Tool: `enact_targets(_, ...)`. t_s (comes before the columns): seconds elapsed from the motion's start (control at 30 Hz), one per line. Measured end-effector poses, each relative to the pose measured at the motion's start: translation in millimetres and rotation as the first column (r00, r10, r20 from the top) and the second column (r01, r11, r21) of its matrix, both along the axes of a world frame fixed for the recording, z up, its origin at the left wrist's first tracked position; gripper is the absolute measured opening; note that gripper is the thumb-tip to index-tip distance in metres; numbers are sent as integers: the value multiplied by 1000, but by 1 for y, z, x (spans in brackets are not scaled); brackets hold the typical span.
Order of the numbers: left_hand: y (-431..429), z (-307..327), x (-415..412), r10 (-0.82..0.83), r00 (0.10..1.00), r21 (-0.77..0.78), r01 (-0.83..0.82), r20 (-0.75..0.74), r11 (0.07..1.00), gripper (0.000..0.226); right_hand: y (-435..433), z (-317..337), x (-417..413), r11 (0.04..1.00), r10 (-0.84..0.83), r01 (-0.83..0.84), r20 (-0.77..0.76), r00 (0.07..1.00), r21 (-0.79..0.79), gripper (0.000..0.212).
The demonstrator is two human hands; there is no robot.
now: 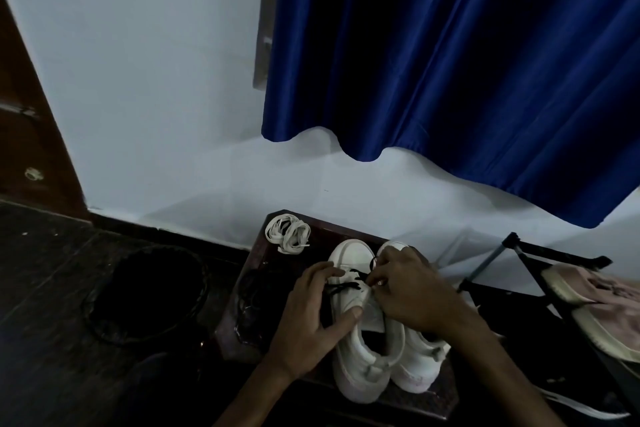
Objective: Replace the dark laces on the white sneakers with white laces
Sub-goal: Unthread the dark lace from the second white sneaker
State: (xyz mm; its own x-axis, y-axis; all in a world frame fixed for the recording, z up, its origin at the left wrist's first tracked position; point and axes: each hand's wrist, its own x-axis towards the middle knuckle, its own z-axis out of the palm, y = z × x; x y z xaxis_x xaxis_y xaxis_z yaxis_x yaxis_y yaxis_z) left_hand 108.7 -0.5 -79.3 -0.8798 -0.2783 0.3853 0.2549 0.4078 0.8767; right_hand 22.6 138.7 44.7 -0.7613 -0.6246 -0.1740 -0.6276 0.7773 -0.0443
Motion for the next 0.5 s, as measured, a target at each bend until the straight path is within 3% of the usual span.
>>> enact_targets(0.2, 1, 4, 3, -38, 999, 19, 38, 5, 999, 69, 8, -7, -3, 982, -77, 101, 147, 986, -158, 59)
enact_targets(0.33, 2, 5, 4, -38, 999, 44, 38, 4, 998, 70, 11, 0, 2, 938, -27, 85, 173, 984, -335, 15)
enact_targets(0.4, 2, 5, 4, -25, 1000, 56, 25, -2, 998, 66, 19, 20, -1, 839, -91, 190, 213, 973, -510, 16)
enact_targets(0.47, 3, 4, 3, -12, 1000, 51, 13, -6, 999, 64, 36, 42, -10, 626, -223, 340, 257, 940, -702, 25)
enact_targets(0.5, 3, 4, 3, -10, 1000, 50, 10, -5, 999, 64, 45, 49, -16, 582, -289, 348, 213, 933, -734, 25)
